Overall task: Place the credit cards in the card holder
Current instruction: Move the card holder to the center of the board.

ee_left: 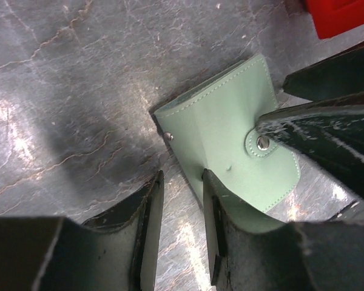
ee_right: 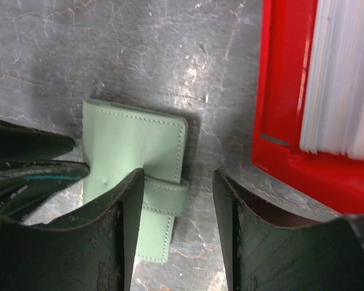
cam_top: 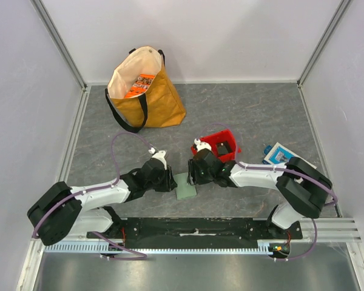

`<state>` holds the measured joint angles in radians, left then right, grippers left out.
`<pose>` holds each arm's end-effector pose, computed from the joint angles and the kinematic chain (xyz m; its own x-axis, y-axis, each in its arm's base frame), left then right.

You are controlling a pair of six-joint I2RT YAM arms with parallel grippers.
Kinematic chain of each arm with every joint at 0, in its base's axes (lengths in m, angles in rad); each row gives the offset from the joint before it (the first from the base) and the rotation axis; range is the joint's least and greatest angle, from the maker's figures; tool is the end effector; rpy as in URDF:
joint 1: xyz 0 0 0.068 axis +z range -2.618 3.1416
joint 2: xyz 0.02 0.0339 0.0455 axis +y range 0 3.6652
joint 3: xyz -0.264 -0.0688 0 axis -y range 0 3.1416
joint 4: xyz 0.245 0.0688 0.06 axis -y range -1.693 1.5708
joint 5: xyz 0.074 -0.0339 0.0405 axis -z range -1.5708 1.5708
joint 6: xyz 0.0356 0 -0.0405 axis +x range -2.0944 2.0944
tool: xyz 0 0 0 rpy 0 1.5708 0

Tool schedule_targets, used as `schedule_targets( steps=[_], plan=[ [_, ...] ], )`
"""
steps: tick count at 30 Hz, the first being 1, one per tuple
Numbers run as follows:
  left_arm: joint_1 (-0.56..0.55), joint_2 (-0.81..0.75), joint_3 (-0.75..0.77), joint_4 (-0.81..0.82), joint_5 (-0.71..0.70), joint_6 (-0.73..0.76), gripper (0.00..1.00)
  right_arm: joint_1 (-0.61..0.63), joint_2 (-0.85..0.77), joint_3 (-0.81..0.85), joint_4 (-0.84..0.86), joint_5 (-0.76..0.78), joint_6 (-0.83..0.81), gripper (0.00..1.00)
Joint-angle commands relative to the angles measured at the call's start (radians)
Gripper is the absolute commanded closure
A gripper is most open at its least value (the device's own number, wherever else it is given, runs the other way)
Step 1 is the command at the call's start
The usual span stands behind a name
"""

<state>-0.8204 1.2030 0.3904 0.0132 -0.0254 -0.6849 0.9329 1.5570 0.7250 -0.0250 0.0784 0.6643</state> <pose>0.1463 -0.1555 0.1446 -0.8336 -0.0333 -0.5514 0.2477 0.8697 -0.4269 0.1793 0.2372 0.1540 -0.8293 -0.0867 -0.5520 -0.3290 0.8742 0.3570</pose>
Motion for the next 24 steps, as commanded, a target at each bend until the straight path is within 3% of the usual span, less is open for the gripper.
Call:
schedule_targets(
  steps=[1,7,17,24],
  plan=[
    [-0.003,0.061,-0.031,0.036,-0.001,-0.045,0.60,0.044,0.077,0.085,-0.136,0.132,-0.011,0.44],
    [-0.003,0.122,-0.028,0.076,0.044,-0.035,0.61,0.115,0.118,0.080,-0.147,0.164,0.049,0.44],
    [-0.003,0.136,-0.056,0.113,0.056,-0.053,0.69,0.208,0.134,0.027,-0.159,0.185,0.161,0.55],
    [-0.003,0.136,-0.062,0.114,0.087,-0.057,0.66,0.328,0.100,-0.012,-0.147,0.225,0.280,0.55]
  ],
)
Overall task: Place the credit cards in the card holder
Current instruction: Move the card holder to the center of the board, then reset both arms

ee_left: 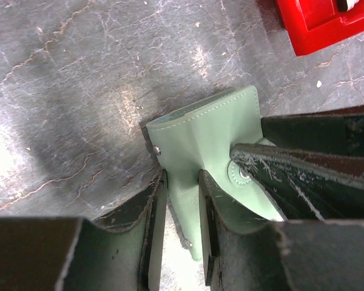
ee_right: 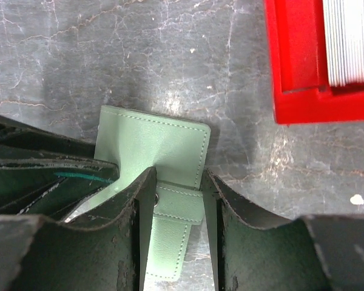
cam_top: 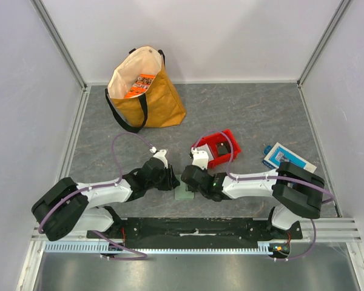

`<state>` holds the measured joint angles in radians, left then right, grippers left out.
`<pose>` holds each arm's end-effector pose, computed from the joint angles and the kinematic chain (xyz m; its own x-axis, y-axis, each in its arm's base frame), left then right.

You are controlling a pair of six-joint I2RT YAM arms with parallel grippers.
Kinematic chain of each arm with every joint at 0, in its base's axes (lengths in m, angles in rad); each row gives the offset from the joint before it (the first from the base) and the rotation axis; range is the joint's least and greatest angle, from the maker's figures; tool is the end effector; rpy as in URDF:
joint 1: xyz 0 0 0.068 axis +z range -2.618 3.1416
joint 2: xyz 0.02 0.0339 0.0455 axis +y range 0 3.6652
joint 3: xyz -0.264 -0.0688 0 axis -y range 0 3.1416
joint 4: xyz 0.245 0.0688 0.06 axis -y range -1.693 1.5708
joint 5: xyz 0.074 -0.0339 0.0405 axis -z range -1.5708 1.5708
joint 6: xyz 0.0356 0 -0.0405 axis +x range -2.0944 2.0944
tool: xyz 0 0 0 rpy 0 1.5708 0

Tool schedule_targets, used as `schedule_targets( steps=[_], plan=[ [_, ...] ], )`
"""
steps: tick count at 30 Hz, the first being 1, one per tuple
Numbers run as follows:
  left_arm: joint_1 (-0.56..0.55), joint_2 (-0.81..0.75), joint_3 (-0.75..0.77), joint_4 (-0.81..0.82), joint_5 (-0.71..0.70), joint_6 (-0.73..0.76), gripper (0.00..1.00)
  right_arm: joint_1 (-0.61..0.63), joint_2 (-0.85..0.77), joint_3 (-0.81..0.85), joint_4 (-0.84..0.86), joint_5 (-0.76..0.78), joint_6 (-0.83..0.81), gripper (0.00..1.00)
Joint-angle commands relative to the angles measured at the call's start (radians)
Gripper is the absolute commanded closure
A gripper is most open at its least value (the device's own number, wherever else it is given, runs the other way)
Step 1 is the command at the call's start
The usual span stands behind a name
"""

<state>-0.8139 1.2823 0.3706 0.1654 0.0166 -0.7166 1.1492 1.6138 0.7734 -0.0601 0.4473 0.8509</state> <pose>0.1526 -0.1624 0.1352 -0.8345 -0.0730 -0.5462 0.2482 0.8352 -0.4907 0.1390 0.2724 0.1516 -0.7473 -0.0097 -0.6644 -0.2288 0.9425 0.2436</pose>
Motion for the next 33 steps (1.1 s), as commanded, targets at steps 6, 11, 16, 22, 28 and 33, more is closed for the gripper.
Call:
schedule_targets(
  steps=[6,11,16,22,28,33],
  plan=[
    [-0.010,0.034,-0.068,-0.027,0.086,-0.078,0.64,0.127,-0.012,-0.054,-0.159,-0.038,0.113,0.51],
    [-0.010,-0.003,-0.078,-0.062,0.097,-0.122,0.64,0.115,-0.057,0.016,-0.228,-0.010,0.073,0.43],
    [-0.010,-0.064,-0.062,-0.138,0.059,-0.139,0.61,0.098,-0.113,0.038,-0.248,-0.016,0.083,0.35],
    [-0.011,-0.121,-0.004,-0.277,0.039,-0.119,0.43,0.087,-0.181,-0.009,-0.250,-0.007,0.164,0.28],
    [-0.007,-0.254,0.063,-0.441,-0.105,-0.121,0.13,0.009,-0.388,-0.101,-0.262,0.076,0.182,0.16],
    [0.076,-0.268,0.177,-0.544,-0.193,-0.035,0.11,-0.150,-0.636,-0.158,-0.299,0.175,0.056,0.02]
  ],
)
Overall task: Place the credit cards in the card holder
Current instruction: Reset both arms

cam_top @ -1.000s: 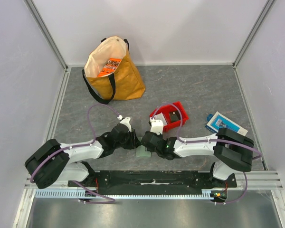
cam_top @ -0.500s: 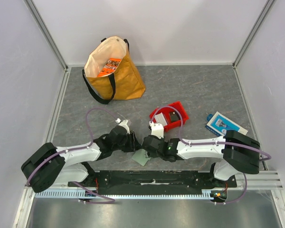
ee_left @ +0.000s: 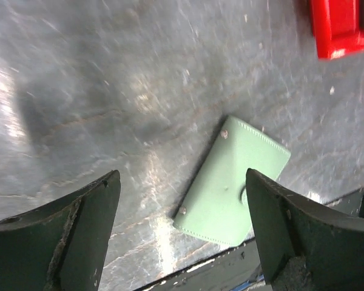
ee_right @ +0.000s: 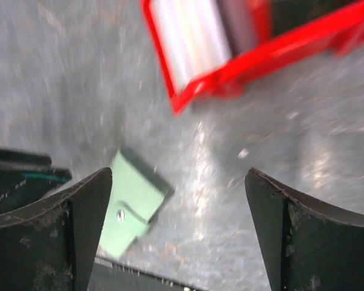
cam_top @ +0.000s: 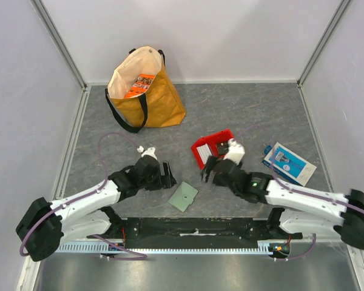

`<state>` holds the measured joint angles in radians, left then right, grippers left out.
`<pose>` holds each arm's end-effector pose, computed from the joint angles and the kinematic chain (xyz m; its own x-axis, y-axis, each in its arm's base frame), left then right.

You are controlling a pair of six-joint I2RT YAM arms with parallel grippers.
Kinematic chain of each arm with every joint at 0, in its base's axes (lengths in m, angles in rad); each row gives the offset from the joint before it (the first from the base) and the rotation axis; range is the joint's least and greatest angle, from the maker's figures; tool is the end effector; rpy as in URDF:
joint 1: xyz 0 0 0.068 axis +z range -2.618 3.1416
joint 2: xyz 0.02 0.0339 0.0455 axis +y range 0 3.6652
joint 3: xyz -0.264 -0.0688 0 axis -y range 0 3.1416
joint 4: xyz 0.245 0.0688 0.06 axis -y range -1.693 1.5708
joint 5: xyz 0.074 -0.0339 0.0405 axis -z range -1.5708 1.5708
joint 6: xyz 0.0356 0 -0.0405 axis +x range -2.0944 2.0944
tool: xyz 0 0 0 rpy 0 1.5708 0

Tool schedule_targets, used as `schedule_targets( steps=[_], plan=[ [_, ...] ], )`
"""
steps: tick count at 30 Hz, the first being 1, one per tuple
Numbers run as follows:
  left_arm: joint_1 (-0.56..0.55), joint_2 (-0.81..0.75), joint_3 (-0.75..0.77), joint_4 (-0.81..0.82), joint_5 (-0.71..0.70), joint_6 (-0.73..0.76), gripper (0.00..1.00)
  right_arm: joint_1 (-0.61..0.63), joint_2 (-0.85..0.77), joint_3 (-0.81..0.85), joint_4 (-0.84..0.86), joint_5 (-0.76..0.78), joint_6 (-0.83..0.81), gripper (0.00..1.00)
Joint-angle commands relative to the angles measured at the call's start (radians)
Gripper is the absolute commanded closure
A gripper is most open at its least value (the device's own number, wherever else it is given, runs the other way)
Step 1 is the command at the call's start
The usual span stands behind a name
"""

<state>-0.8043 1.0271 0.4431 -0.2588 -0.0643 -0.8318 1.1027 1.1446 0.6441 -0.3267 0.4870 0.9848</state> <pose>0.1361 -0.1380 0.1726 -0.8582 -0.1722 -0.4836 0.0815 0.8844 -0.4595 0.1168 0.1942 0.2113 -0.7217 0.2045 -0.6613 -0.0804 0.9241 0.3735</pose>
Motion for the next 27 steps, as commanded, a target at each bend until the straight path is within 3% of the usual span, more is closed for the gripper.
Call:
schedule_targets(
  steps=[1,6,8,15,17,23,27],
  plan=[
    [0.098,-0.016,0.120,-0.122,-0.108,0.101,0.10,-0.131,-0.212,-0.037,-0.040,0.177,-0.112,0.02],
    [0.417,-0.048,0.120,-0.067,0.046,0.158,0.10,-0.294,-0.374,-0.060,-0.038,0.405,-0.283,0.02],
    [0.508,-0.064,0.124,-0.054,0.057,0.168,0.10,-0.412,-0.381,-0.047,-0.035,0.398,-0.354,0.02],
    [0.519,-0.071,0.189,-0.082,-0.049,0.203,0.11,-1.065,-0.107,0.017,0.037,-0.177,-0.471,0.02],
    [0.519,-0.078,0.184,-0.077,-0.066,0.210,0.11,-1.127,-0.045,0.019,0.112,-0.188,-0.498,0.02],
    [0.518,-0.093,0.161,-0.053,-0.137,0.201,0.11,-1.107,0.030,-0.033,0.305,-0.133,-0.604,0.02],
    [0.517,-0.084,0.138,0.004,-0.143,0.186,0.11,-0.959,-0.014,-0.167,0.522,-0.006,-0.742,0.02]
  ],
)
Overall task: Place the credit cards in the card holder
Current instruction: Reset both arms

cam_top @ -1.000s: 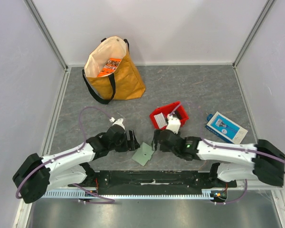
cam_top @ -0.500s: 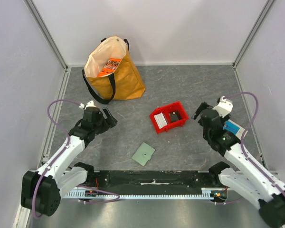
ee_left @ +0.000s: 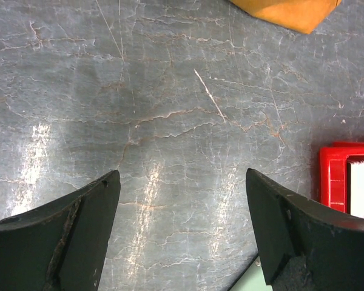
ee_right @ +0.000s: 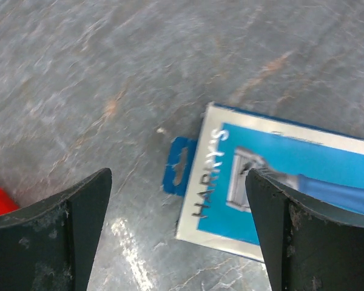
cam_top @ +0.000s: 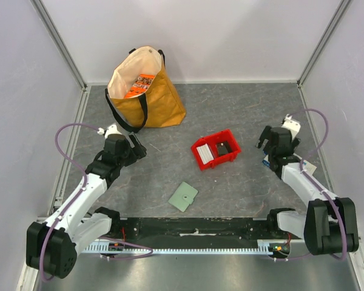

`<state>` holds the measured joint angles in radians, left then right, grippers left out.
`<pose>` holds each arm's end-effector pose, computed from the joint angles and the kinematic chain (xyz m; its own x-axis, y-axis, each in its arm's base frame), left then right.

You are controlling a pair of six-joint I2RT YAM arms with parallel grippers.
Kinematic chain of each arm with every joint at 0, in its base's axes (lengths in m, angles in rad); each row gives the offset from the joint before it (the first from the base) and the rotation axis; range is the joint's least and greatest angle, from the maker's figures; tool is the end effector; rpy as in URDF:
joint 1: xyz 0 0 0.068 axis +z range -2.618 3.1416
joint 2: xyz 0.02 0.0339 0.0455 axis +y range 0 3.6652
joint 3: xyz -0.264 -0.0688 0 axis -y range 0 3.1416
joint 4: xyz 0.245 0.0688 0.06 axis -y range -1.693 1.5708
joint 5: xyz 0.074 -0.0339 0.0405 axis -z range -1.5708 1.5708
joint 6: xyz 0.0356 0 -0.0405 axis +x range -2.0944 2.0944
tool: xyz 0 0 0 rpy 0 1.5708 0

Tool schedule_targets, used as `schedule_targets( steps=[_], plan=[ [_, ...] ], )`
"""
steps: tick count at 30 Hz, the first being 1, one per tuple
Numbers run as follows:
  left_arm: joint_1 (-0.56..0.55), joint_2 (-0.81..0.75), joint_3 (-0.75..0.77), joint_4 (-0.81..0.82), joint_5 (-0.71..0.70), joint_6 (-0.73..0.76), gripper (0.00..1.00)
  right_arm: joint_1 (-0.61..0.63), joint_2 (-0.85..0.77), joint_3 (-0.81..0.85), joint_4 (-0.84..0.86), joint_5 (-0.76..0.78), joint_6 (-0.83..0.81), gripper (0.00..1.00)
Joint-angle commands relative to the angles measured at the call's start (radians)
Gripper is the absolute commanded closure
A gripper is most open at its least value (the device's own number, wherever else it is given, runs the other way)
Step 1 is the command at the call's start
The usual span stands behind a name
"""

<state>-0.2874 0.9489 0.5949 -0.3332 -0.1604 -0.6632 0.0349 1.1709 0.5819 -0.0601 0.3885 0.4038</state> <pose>0.1945 -0.0516 0.2302 -0.5788 -0.4627 -0.6715 -0.2473 0.8843 -0.3961 0.2398 -0.0051 0.2058 -0.4497 0.3482 -0.8225 0.4850 0.8685 0.1024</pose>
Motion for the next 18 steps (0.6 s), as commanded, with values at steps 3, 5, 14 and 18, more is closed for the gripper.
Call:
schedule_targets(
  steps=[3,5,14,18],
  plan=[
    [0.001,0.016,-0.012,0.105,-0.057,0.013,0.12,0.213,-0.050,-0.212,0.478,0.217,-0.261,0.02],
    [0.002,0.031,-0.009,0.112,-0.060,0.019,0.12,0.221,-0.024,-0.235,0.563,0.243,-0.267,0.02],
    [0.002,0.054,0.006,0.120,-0.074,0.033,0.12,0.217,0.203,-0.280,0.963,0.283,-0.362,0.02],
    [0.001,0.050,0.002,0.140,-0.064,0.033,0.12,0.171,0.289,-0.300,1.132,0.230,-0.367,0.02]
  ],
)
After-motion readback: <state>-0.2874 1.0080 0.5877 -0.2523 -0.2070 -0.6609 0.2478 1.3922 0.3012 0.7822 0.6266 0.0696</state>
